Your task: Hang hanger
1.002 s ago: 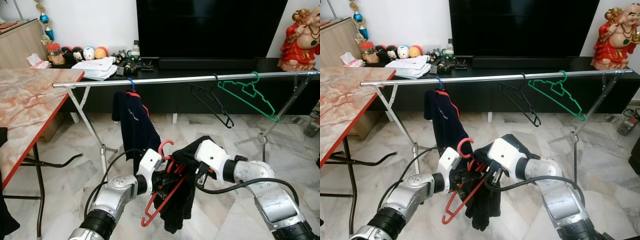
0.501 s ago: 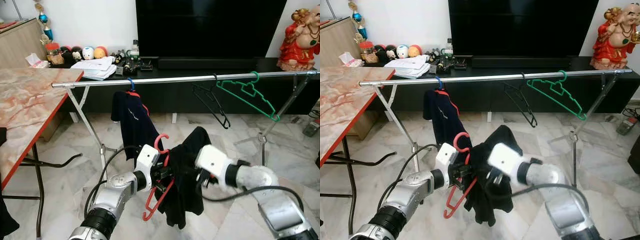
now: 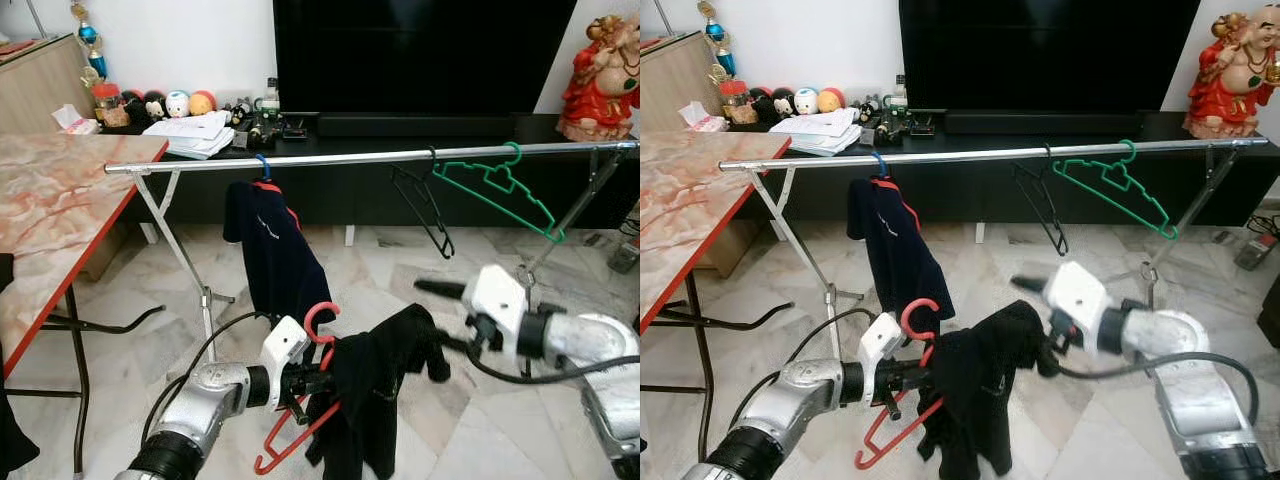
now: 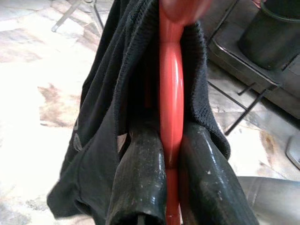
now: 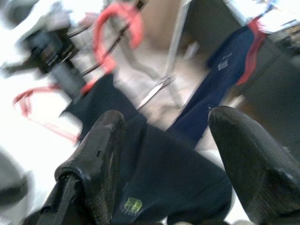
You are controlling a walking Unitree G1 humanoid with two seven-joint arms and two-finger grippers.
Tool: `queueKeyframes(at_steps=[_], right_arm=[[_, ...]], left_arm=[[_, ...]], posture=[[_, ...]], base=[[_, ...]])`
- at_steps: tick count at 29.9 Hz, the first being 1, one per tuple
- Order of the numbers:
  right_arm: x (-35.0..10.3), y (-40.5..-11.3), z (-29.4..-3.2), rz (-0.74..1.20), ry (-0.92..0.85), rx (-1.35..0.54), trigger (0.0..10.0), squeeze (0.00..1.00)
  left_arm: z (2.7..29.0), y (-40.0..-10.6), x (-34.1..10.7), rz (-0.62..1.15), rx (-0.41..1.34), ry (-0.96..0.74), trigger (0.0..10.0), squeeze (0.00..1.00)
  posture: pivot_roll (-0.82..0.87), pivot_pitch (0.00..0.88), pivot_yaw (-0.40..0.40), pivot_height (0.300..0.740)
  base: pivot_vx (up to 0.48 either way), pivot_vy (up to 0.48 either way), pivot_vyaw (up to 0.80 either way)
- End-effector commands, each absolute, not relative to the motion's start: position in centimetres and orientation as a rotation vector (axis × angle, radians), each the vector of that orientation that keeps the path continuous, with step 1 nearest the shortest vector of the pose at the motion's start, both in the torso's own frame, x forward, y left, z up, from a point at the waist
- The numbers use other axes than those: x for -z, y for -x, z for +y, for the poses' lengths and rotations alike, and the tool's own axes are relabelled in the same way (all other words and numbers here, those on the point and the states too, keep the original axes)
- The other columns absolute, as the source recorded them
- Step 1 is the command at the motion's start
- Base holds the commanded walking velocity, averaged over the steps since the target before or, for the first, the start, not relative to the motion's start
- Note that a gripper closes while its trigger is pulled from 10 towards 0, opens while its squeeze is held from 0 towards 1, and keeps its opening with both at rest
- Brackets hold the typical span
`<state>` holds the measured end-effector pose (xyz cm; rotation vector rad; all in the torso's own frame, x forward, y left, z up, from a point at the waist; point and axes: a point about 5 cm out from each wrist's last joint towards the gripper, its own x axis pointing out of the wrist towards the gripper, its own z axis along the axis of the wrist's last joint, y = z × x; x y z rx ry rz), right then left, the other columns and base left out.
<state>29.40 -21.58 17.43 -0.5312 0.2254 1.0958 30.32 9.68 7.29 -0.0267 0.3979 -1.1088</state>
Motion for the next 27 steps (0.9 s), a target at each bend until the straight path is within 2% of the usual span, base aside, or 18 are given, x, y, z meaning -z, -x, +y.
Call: queueKeyframes(at_steps=[1,5,27], right_arm=[[-17.16,-29.12,-22.45,0.263,0.507,-1.159,10.0,1.0],[-16.9,-28.74,-23.28,0.303,0.483,-1.254,10.0,1.0],[-16.9,-28.74,-23.28,0.303,0.483,-1.254,10.0,1.0]], left_arm=[[9.54,-30.39,-8.55,0.354,1.167,0.02,10.0,0.0],[9.49,-30.08,-8.75,0.361,1.22,0.008,10.0,0.0],[9.49,-30.08,-8.75,0.361,1.22,0.008,10.0,0.0]], posture=[[-0.11,0.0,0.052,0.74],[-0.12,0.0,0.053,0.74],[-0.12,0.0,0.053,0.74]], base=[[0.0,0.0,0.0],[0.0,0.0,0.0],[0.0,0.0,0.0]])
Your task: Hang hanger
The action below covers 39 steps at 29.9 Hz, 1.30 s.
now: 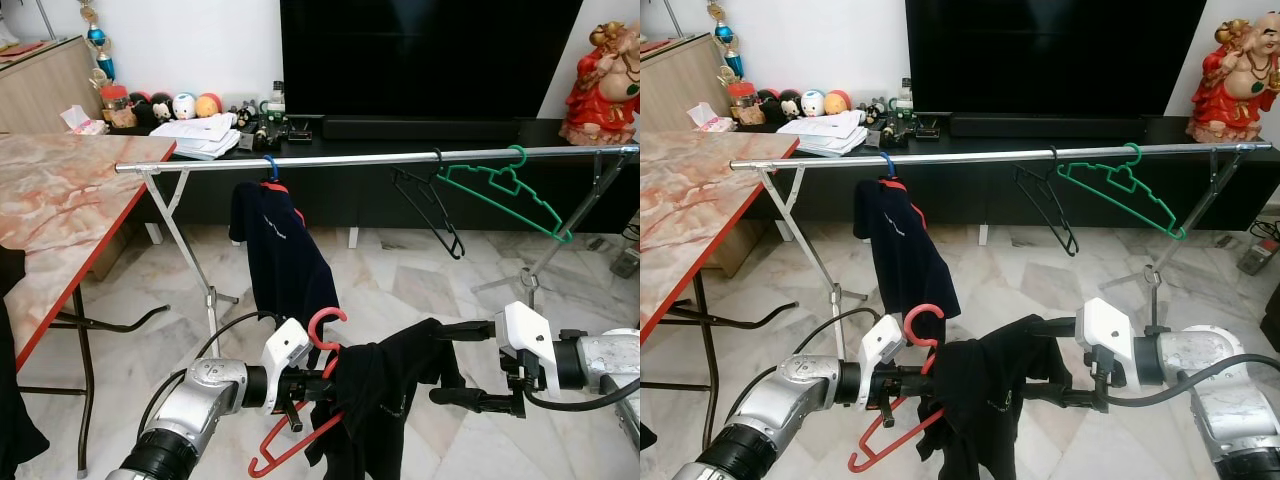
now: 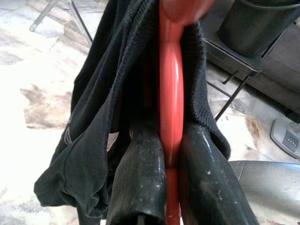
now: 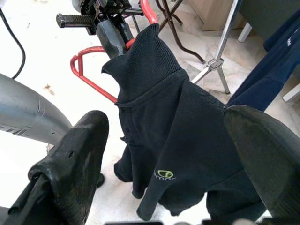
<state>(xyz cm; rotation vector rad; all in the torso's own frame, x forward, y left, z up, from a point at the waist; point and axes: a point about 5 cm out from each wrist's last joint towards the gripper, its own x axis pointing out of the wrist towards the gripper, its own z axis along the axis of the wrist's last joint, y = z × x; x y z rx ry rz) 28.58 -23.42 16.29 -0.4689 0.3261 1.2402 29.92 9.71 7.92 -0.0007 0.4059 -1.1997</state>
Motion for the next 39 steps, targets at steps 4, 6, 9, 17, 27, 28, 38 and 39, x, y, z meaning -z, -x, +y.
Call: queueKeyframes(at_steps=[4,6,9,17,27,28,38,39], right_arm=[[-16.9,-28.7,-23.3,0.303,0.483,-1.254,10.0,1.0],[-16.9,-28.7,-23.3,0.303,0.483,-1.254,10.0,1.0],[-16.7,-30.5,-20.2,0.105,0.48,-1.302,10.0,0.0],[-16.9,-31.3,-18.8,0.013,0.48,-1.283,10.0,0.0],[-16.6,-30.4,-20.3,0.103,0.528,-1.437,10.0,0.0],[-16.4,-30.2,-20.6,0.141,0.545,-1.467,10.0,0.0],[-16.0,-30.8,-20.1,0.168,0.555,-1.514,10.0,0.0],[-16.0,-30.9,-19.9,0.167,0.554,-1.511,10.0,0.0]], left_arm=[[9.5,-30.1,-8.7,0.361,1.22,0.008,10.0,0.0],[9.5,-30.1,-8.7,0.361,1.22,0.008,10.0,0.0],[8.5,-29.8,-10.3,0.359,1.386,-0.13,10.0,0.0],[8.3,-30.0,-10.9,0.359,1.436,-0.188,10.0,0.0],[8.5,-29.5,-10.7,0.384,1.479,-0.207,10.0,0.0],[8.4,-29.4,-10.6,0.386,1.483,-0.21,10.0,0.0],[8.2,-29.5,-11.3,0.366,1.521,-0.294,10.0,0.0],[8.2,-29.5,-11.4,0.362,1.526,-0.302,10.0,0.0]], posture=[[-0.12,0.0,0.053,0.74],[-0.12,0.0,0.053,0.74],[-0.1,0.0,0.063,0.74],[-0.11,0.0,0.066,0.74],[-0.12,0.0,0.067,0.74],[-0.12,0.0,0.067,0.74],[-0.11,0.0,0.064,0.74],[-0.11,0.0,0.064,0.74]], base=[[0.0,0.0,0.0],[0.0,0.0,0.0],[0.0,0.0,0.0],[0.0,0.0,0.0],[0.0,0.0,0.0],[0.0,0.0,0.0],[0.0,0.0,0.0],[0.0,0.0,0.0]])
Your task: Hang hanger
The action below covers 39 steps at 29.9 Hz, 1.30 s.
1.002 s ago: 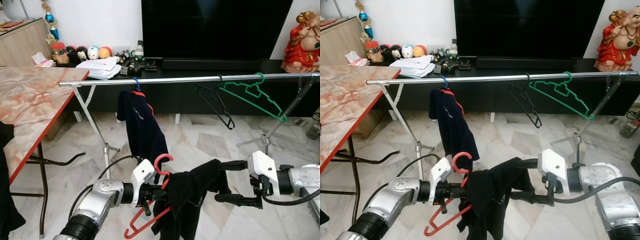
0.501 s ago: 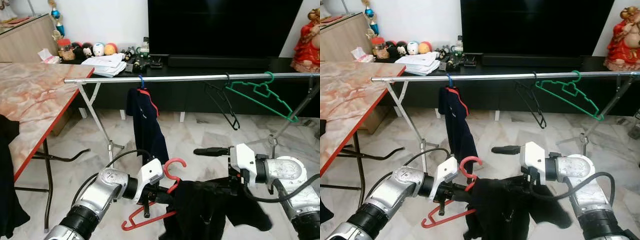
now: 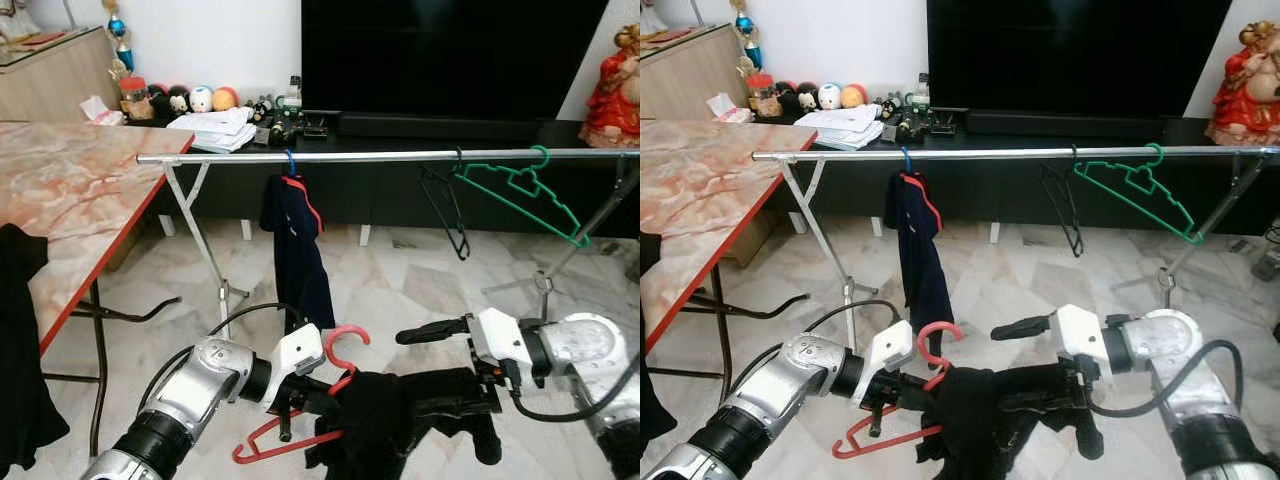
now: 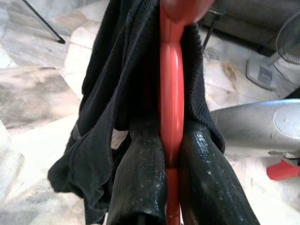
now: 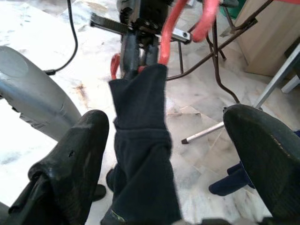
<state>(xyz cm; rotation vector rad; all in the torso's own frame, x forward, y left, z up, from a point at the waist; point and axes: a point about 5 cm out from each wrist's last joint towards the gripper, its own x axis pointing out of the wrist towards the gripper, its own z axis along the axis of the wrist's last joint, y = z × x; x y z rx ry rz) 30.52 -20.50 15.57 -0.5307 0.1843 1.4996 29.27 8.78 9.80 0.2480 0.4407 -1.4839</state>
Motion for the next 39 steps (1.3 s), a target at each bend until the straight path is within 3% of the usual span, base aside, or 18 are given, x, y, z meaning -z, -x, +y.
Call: queueKeyframes(at_steps=[1,29,30,31,39], right_arm=[[-15.8,-31.0,-19.7,0.169,0.552,-1.514,10.0,0.0],[-12.0,-30.7,-19.2,0.33,0.561,-1.533,10.0,0.0],[-11.9,-30.7,-19.1,0.333,0.552,-1.529,6.0,0.0],[-11.8,-30.7,-19.1,0.344,0.546,-1.53,0.0,0.0],[-11.1,-31.2,-18.7,0.357,0.559,-1.471,0.0,0.0]], left_arm=[[8.1,-29.5,-11.5,0.358,1.532,-0.31,10.0,0.0],[7.8,-29.5,-12.4,0.334,1.541,-0.336,10.0,0.0],[7.8,-29.5,-12.4,0.333,1.542,-0.337,10.0,0.0],[7.8,-29.5,-12.5,0.331,1.542,-0.339,10.0,0.0],[7.5,-29.5,-12.7,0.321,1.545,-0.343,10.0,0.0]], posture=[[-0.11,0.0,0.064,0.74],[-0.07,0.0,0.069,0.74],[-0.06,0.0,0.069,0.74],[-0.06,0.0,0.07,0.74],[-0.06,0.0,0.07,0.74]], base=[[0.0,0.0,0.0],[0.0,0.0,0.0],[0.0,0.0,0.0],[0.0,0.0,0.0],[0.0,0.0,0.0]])
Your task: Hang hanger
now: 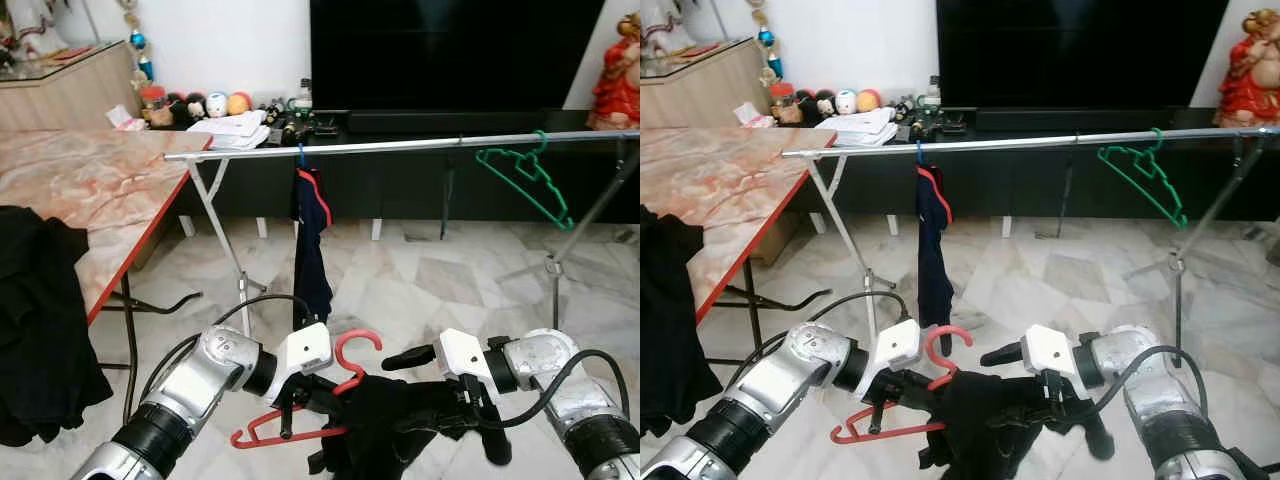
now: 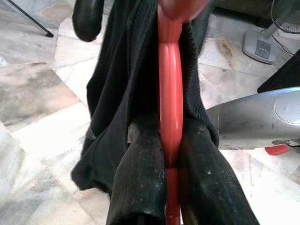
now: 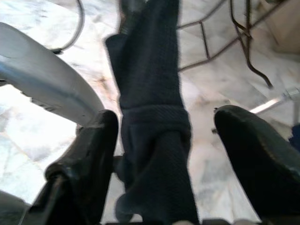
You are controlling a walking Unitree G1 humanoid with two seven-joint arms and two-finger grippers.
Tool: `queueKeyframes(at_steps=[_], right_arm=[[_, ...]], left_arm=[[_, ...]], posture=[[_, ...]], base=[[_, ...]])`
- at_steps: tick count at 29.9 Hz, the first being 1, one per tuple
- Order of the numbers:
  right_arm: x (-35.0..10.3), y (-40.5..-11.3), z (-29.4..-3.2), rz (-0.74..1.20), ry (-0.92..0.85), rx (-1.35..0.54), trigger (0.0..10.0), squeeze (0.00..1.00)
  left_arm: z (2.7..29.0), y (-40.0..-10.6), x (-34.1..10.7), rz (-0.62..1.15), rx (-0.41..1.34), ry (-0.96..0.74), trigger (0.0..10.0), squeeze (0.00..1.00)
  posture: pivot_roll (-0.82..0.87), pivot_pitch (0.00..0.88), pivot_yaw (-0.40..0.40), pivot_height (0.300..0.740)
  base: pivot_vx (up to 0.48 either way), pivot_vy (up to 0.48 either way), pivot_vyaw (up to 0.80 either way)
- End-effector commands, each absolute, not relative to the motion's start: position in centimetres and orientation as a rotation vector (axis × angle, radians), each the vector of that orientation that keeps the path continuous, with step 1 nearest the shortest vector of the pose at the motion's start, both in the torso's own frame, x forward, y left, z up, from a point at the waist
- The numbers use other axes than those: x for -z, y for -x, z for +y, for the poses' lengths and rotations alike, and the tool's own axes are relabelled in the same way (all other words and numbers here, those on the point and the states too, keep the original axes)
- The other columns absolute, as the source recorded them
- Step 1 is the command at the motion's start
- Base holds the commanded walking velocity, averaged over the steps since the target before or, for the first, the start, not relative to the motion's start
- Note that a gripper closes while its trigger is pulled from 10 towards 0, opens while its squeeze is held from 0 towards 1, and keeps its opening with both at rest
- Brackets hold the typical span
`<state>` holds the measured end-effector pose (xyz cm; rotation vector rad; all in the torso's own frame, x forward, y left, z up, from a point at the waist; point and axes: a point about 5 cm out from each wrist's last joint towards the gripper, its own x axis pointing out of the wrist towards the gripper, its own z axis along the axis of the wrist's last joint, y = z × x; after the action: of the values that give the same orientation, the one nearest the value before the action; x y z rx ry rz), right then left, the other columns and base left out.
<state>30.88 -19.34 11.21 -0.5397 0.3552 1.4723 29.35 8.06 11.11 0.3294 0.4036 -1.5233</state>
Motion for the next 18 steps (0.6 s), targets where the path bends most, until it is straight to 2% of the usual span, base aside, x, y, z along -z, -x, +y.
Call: queueKeyframes(at_steps=[1,18], right_arm=[[-11.04,-31.21,-18.64,0.357,0.557,-1.466,0.0,0.0],[-10.71,-30.94,-18.06,0.384,0.5,-1.513,0.0,0.0]], left_arm=[[7.51,-29.51,-12.72,0.32,1.545,-0.344,10.0,0.0],[7.12,-29.58,-12.94,0.296,1.543,-0.36,10.0,0.0]], posture=[[-0.06,0.0,0.07,0.74],[-0.06,0.0,0.065,0.74]], base=[[0.0,0.0,0.0],[0.0,0.0,0.0]])
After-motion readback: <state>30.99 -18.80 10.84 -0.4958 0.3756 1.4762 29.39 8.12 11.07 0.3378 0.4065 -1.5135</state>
